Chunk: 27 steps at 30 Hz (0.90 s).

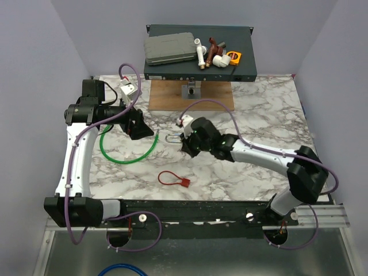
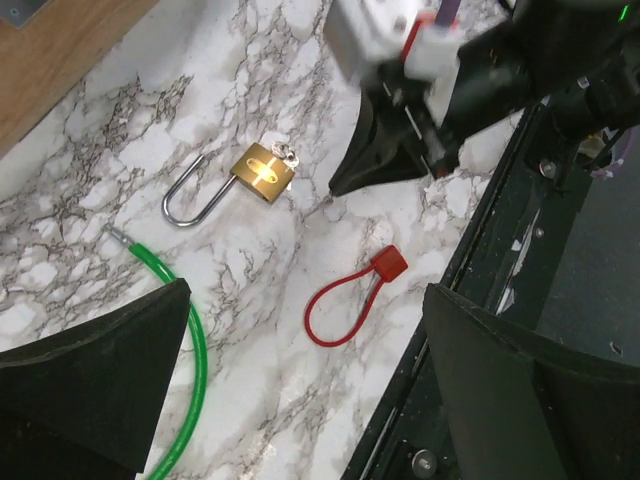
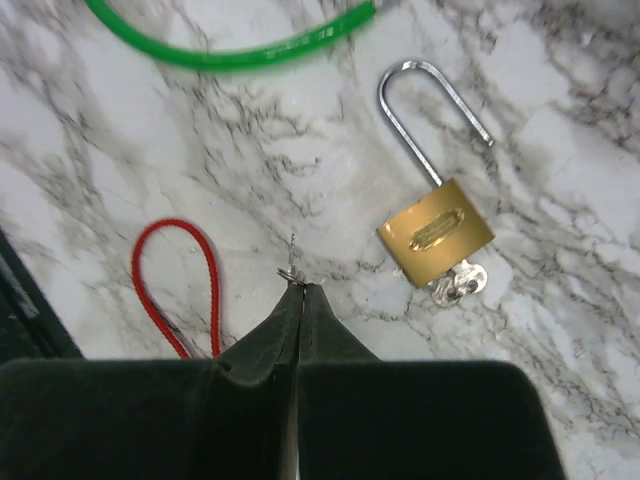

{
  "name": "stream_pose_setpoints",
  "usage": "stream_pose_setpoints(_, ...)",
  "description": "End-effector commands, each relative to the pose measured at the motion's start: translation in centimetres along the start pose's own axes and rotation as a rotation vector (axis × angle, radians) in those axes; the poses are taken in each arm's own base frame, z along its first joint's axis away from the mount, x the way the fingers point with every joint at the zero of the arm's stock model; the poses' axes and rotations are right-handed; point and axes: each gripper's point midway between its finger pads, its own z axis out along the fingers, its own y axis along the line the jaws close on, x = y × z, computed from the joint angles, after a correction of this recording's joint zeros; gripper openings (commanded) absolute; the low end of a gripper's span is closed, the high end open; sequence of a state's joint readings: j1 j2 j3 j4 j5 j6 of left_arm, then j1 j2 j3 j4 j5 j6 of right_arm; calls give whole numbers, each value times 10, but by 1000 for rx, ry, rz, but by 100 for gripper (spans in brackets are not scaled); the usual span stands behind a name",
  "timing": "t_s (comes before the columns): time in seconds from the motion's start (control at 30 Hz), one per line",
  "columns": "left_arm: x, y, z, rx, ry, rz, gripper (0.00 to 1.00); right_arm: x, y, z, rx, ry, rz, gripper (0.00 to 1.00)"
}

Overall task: Unlock with the key
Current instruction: Pick up the key from the center of the board.

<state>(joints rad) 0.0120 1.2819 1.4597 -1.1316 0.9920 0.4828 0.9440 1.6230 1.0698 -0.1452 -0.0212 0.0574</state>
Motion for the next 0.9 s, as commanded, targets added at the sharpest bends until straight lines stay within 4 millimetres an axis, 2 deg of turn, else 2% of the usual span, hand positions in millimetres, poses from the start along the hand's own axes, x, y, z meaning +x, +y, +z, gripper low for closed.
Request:
stream_pose_setpoints(0.0, -13, -13, 0, 51, -76, 116, 99, -50, 12, -36, -203, -174, 105, 1)
stream_pose_setpoints(0.1, 1, -29, 16, 132, -1, 156, 99, -76, 18, -55, -270, -241, 128, 1)
stream_pose_setpoints(0.2, 17, -38, 35, 206, 56, 180, 99, -100, 32, -73, -354, -288, 126, 1)
stream_pose_setpoints(0.27, 22, -43, 47, 254, 53, 196, 99, -113, 41, -84, -404, -312, 122, 1)
stream_pose_setpoints(0.4, 16, -42, 59, 310, -3, 223, 99, -132, 51, -106, -461, -344, 103, 1)
stream_pose_setpoints(0.47, 16, -41, 61, 334, -9, 236, 99, -138, 54, -115, -475, -354, 99, 1)
stream_pose_setpoints(0.57, 14, -50, 58, 415, -27, 221, 99, -143, 56, -121, -484, -360, 102, 1)
stream_pose_setpoints(0.67, 16, -59, 56, 478, -39, 211, 98, -147, 57, -124, -485, -364, 104, 1)
stream_pose_setpoints(0.87, 15, -61, 58, 504, -64, 190, 98, -151, 59, -124, -501, -360, 111, 1)
